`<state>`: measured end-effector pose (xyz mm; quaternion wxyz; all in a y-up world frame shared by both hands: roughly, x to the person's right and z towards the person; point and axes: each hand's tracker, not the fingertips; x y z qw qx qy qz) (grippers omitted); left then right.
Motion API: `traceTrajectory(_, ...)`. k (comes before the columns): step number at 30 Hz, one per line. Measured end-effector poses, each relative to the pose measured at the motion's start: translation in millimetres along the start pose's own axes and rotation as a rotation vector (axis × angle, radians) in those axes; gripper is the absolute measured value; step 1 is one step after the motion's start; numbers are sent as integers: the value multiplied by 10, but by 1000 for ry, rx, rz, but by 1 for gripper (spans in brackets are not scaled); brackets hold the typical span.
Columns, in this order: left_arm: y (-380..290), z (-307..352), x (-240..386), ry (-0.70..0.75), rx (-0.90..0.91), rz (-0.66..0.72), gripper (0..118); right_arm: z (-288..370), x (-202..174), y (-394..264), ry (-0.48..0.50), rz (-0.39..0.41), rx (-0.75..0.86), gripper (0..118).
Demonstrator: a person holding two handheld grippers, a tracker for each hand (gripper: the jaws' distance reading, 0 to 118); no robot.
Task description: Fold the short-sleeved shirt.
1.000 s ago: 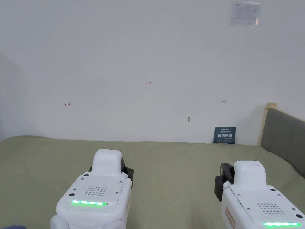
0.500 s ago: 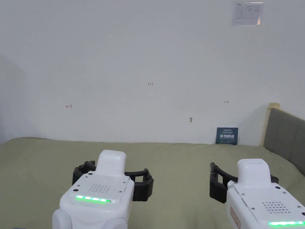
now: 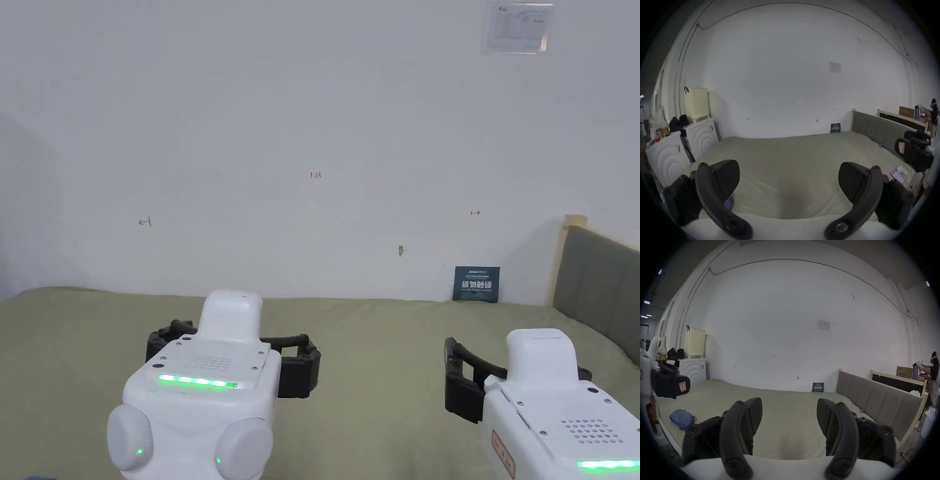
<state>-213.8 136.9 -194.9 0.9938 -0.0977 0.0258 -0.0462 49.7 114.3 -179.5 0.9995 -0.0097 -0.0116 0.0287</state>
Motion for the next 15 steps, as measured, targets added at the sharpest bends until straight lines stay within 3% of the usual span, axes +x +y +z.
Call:
traceTrajectory(8,39,-31,-64,1,-52,20,118,45,-27,-3,16,3,-3,74)
traceTrajectory(12,38,25,-106,16,26,79,118,57,-28,6,22,-3,-5,74)
traceTrajectory(15,52,24,-83,1,-26,5,118,53,-23,21,19,-1,-5,74)
